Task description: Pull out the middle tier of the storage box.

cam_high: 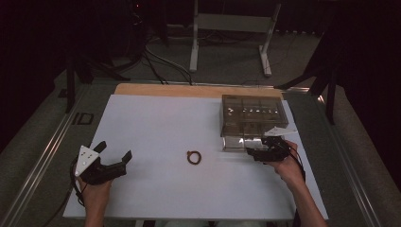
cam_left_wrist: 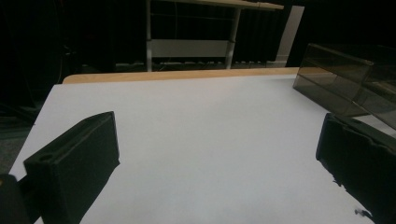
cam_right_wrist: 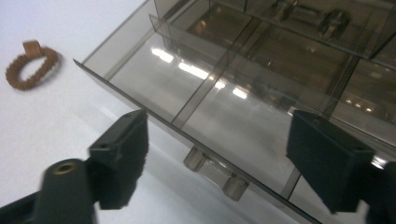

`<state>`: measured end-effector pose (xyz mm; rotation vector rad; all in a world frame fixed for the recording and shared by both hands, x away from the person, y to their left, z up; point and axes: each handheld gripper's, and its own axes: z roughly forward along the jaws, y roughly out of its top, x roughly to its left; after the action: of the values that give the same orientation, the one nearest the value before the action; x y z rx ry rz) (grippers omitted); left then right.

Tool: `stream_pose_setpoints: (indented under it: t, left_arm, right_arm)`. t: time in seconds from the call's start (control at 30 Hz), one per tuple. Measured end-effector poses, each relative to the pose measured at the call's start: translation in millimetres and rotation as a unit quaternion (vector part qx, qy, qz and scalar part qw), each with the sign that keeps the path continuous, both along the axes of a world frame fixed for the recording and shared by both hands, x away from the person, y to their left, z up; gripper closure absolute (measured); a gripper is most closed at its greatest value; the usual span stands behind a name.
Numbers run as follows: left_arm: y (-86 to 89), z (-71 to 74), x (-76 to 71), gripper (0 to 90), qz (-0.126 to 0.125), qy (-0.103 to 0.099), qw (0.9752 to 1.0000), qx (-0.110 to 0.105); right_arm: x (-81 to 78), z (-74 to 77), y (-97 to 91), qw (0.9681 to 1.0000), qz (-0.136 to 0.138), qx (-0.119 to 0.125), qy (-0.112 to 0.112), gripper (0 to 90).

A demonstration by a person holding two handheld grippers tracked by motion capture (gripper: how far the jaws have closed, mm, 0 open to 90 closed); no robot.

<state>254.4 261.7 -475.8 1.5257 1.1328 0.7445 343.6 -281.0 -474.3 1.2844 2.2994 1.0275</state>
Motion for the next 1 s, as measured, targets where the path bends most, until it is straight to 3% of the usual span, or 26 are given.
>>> stream_pose_setpoints:
  t: [0.3, 0.47, 0.67, 0.73, 1.0]
  left_arm:
    - [-1.4, 0.6, -0.6, 0.9, 0.004, 0.007, 0.9999, 0.008]
    - [-1.2, -1.0, 0.0, 0.8, 0.010, -0.006, 0.9999, 0.011]
    - [-2.1, -2.3, 1.7, 0.9, 0.015, -0.006, 0.9998, 0.014]
    - [-3.3, -2.7, 2.4, 0.9, 0.014, -0.005, 0.9998, 0.015]
    - [-6.5, -3.2, 1.8, 0.9, 0.029, 0.008, 0.9992, 0.027]
  right_arm:
    - [-8.0, 3.7, 1.5, 0.9991, -0.009, 0.028, -0.032, 3.3]
    - [-13.5, 1.8, -2.0, 0.9974, -0.024, 0.047, -0.049, 0.9]
    - [-24.3, -4.5, -3.4, 0.9909, -0.062, 0.079, -0.089, 0.7]
    - [-27.2, -4.0, -4.5, 0.9889, -0.071, 0.080, -0.103, 0.7]
    - [-37.7, 3.1, -8.5, 0.9819, -0.072, 0.094, -0.148, 0.8]
